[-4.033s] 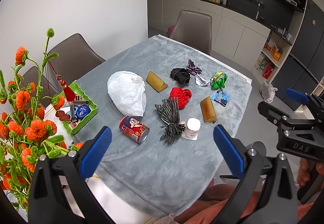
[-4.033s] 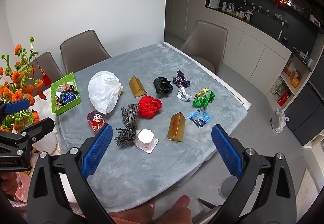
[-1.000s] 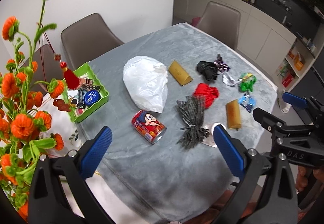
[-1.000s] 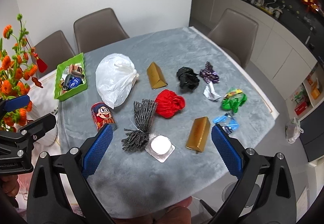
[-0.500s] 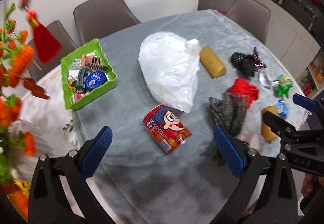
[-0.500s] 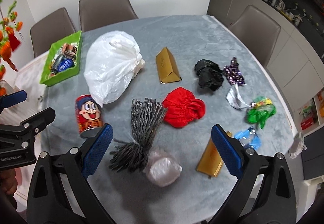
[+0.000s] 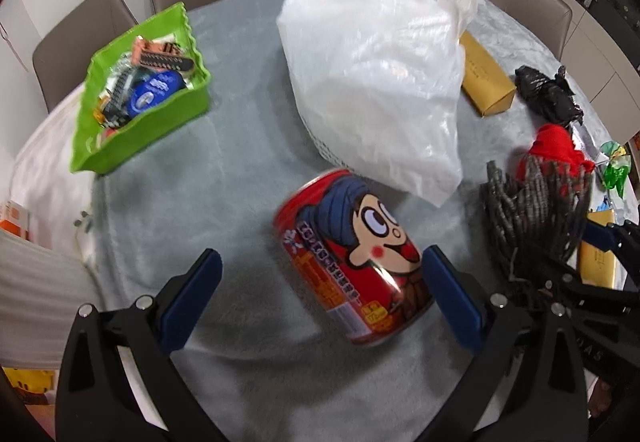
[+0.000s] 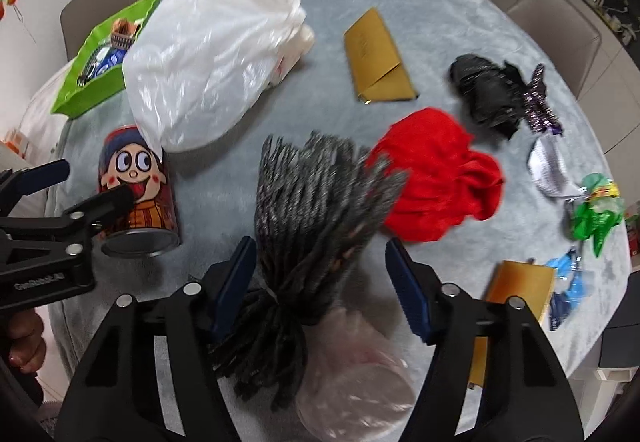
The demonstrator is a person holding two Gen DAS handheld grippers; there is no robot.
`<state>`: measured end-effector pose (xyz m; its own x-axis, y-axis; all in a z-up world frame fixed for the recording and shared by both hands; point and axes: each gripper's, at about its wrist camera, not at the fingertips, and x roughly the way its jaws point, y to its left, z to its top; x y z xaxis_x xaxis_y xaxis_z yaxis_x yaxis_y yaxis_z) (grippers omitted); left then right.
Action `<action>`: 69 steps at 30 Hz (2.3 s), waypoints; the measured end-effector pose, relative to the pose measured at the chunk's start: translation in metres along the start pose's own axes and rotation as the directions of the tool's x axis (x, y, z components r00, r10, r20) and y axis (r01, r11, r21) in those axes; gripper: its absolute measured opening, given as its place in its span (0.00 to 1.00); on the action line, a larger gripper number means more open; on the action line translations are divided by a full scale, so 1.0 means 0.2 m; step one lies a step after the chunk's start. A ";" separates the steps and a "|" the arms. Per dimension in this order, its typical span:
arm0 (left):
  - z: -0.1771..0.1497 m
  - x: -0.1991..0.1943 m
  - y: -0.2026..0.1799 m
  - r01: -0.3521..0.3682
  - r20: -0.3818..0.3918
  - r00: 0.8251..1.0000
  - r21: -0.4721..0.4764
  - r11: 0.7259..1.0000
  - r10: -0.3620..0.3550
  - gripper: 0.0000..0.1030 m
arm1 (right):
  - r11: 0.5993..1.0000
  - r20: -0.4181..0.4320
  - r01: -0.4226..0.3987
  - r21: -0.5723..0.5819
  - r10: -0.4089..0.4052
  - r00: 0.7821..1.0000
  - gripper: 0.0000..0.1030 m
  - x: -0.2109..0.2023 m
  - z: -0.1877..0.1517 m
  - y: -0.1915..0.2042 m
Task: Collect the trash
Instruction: 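Grasp the black bristly bundle with the right tool while the left tool grasps the red can, then carry the bundle and the can with both tools over the metal bin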
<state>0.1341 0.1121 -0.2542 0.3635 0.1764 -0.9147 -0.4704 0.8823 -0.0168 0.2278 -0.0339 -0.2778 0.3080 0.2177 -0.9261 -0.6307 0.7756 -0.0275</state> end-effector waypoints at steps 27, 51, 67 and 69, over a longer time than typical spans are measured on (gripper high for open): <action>-0.08 0.01 -0.03 0.099 0.011 0.995 -0.028 0.995 -0.099 0.76 | 0.997 -0.001 -0.080 -0.016 0.080 0.997 0.16 -0.06 -0.03 0.04; -0.28 -0.19 -0.13 0.158 0.023 0.987 0.093 0.983 -0.161 0.65 | 0.995 0.116 -0.022 0.100 0.011 0.993 0.16 -0.47 -0.27 -0.08; -0.29 -0.42 -0.40 0.234 0.053 0.964 0.298 0.925 -0.261 0.65 | 0.964 0.181 -0.009 0.265 -0.041 0.983 0.16 -0.69 -0.46 -0.27; -0.28 -0.46 -0.50 0.247 0.059 0.958 0.338 0.908 -0.282 0.65 | 0.953 0.189 0.003 0.303 -0.064 0.980 0.16 -0.74 -0.51 -0.34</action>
<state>0.1022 -0.0162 -0.1916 0.5279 -0.0544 -0.8475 -0.0656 0.9924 -0.1045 0.1516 -0.1792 -0.1783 0.4767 0.2760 -0.8346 -0.3841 0.9194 0.0847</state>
